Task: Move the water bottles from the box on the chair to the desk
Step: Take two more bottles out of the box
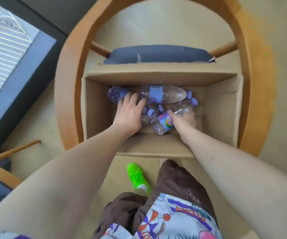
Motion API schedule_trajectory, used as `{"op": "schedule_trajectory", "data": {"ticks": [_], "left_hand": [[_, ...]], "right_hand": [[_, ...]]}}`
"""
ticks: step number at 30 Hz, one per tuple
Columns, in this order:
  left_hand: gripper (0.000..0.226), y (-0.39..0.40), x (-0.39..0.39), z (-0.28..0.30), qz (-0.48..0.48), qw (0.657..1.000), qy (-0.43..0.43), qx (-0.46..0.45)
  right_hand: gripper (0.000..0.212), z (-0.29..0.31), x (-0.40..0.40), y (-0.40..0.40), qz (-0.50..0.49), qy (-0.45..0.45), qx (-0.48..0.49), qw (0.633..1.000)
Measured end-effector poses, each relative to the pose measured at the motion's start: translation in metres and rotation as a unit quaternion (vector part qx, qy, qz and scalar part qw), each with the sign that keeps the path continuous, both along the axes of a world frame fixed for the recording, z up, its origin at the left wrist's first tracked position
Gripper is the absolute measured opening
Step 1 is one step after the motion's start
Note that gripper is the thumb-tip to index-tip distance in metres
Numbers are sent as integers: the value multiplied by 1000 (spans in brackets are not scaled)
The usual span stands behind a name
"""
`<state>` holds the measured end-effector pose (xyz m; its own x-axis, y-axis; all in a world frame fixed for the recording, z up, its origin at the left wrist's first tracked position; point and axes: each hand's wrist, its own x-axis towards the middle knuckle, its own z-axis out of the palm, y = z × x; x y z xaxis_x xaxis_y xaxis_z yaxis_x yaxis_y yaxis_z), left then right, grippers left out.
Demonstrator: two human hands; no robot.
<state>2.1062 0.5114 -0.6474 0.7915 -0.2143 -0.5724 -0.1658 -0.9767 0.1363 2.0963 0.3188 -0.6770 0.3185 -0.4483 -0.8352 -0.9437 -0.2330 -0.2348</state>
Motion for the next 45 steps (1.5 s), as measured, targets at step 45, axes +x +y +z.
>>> {"op": "schedule_trajectory", "data": {"ticks": [45], "left_hand": [[27, 83, -144, 306, 510, 740, -341, -275]], "right_hand": [[73, 301, -37, 128, 425, -467, 81, 771]]}}
